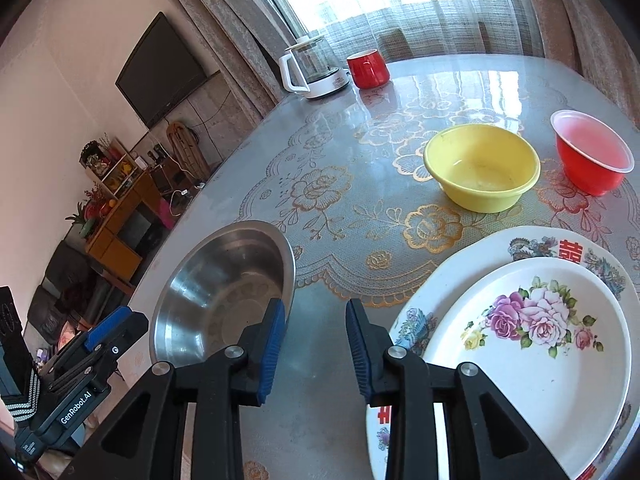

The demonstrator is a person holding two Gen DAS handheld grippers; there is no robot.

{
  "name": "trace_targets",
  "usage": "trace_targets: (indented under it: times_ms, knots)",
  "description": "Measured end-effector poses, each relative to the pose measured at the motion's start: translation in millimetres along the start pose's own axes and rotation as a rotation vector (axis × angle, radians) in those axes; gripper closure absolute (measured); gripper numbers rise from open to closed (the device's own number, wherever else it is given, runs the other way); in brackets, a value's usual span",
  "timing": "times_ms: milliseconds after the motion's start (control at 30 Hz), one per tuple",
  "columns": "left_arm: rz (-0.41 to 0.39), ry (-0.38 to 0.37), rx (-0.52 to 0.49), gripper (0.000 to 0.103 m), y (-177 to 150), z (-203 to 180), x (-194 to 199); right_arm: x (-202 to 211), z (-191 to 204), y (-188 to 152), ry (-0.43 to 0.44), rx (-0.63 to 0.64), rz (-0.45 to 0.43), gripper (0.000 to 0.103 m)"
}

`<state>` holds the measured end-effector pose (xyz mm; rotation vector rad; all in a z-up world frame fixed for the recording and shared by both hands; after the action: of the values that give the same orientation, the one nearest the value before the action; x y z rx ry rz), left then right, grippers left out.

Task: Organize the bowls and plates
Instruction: 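Carry the steel bowl beside the plate stack and lower it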

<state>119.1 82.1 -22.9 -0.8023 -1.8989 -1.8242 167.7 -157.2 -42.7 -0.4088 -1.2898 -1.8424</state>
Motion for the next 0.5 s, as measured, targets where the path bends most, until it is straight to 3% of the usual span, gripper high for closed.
trace_targets:
  times_ms: [500]
  knots:
    - [0.023,0.011,-0.092,0.061,0.8,-33.3,-11.9,28.2,-59.3,3.8,-0.068,-0.140,-0.063,0.063]
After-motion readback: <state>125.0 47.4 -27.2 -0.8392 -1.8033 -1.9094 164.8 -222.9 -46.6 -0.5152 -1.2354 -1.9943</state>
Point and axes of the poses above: each gripper's, at about its wrist camera, not at the fingertips, and x roughly against the way its jaws point, z to its left, y to its top, the point moved 5 cm from there along -x, roughly the way its jaws point, and after that the axes turned 1 degree about -z, right-handed, at the moved point
